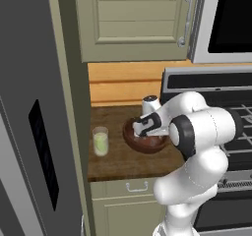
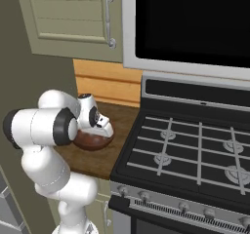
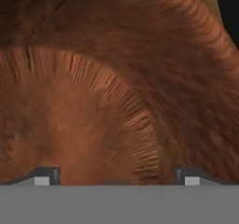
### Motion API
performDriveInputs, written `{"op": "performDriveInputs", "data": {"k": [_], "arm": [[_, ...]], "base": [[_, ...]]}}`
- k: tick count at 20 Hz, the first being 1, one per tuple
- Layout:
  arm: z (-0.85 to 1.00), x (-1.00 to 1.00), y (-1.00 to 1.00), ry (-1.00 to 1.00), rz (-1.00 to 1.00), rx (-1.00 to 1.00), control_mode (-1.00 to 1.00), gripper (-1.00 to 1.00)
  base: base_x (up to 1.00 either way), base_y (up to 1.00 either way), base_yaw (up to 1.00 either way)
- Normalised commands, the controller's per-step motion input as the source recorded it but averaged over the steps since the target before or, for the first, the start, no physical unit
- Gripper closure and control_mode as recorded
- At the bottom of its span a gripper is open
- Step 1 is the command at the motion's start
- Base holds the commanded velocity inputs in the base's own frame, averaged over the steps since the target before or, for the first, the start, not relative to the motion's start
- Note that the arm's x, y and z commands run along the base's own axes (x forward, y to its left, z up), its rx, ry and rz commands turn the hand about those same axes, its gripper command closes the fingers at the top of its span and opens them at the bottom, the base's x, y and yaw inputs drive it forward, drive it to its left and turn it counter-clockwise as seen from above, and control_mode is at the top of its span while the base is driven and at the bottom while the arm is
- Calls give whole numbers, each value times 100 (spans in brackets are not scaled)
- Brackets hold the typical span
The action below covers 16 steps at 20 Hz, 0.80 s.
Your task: Grab a lemon wedge from the fridge and one ice cube from the ice bowl, and put them in the glass of lemonade.
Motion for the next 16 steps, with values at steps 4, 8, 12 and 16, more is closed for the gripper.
{"op": "performDriveInputs", "data": {"k": [4,8,12,16], "arm": [[-1,26,4,-2,0,0,-100,-100],[-20,-1,29,0,0,-1,-100,-100],[-6,0,23,-2,0,0,-100,-100],[-38,-33,6,-8,0,0,-100,-100]], "base": [[0,0,0],[0,0,0],[0,0,0],[0,0,0]]}}
